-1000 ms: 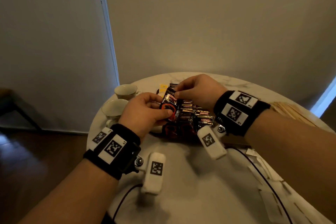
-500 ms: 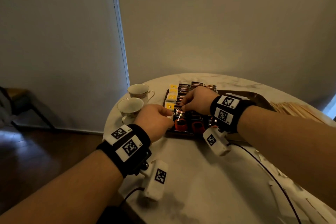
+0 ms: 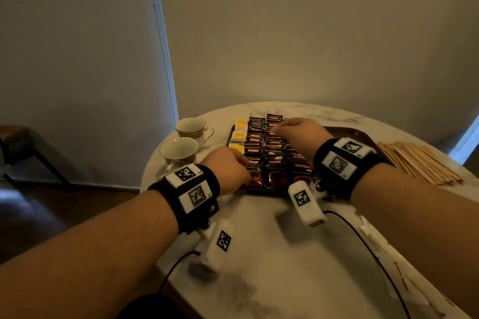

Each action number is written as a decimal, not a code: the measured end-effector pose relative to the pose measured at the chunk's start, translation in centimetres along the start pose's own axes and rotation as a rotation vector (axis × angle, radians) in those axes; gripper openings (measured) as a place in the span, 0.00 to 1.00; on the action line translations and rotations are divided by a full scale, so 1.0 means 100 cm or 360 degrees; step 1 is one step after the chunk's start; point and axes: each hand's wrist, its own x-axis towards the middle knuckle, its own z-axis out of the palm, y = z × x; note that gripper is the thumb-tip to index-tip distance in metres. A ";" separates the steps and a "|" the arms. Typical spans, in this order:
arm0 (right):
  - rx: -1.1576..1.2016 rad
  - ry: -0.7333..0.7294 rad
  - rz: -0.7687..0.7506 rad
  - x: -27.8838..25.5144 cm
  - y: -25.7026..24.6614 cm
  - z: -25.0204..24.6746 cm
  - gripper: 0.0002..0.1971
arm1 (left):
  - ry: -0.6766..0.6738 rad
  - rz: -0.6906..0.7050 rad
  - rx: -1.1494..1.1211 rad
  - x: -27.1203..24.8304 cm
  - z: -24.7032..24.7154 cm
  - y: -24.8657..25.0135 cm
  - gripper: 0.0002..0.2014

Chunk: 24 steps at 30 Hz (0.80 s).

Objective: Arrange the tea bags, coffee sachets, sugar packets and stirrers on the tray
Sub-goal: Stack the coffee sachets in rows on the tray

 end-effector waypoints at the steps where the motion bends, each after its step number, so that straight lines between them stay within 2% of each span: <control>1: 0.0093 0.0061 0.0036 -0.002 0.006 -0.009 0.17 | -0.0007 0.0009 0.0005 0.002 0.000 0.002 0.20; 6: 0.0794 0.0196 0.0336 -0.017 0.045 -0.034 0.28 | -0.0044 0.0123 0.0139 0.009 0.011 0.017 0.22; 10: 0.1042 0.0118 0.0473 -0.029 0.066 -0.031 0.34 | -0.0060 0.0171 0.0216 0.014 0.022 0.032 0.24; 15: 0.1231 0.0005 0.0500 -0.042 0.068 -0.028 0.32 | -0.0047 0.0129 0.0239 0.021 0.030 0.041 0.23; 18: 0.1236 -0.0062 0.0559 -0.053 0.058 -0.030 0.15 | -0.0038 0.0099 0.0257 0.025 0.035 0.042 0.22; 19: 0.1206 -0.0080 0.0540 -0.058 0.053 -0.031 0.13 | -0.0035 0.0094 0.0265 0.026 0.035 0.042 0.22; 24: 0.1345 -0.0084 0.0503 -0.060 0.051 -0.035 0.26 | 0.0019 0.0073 0.0310 0.031 0.036 0.042 0.16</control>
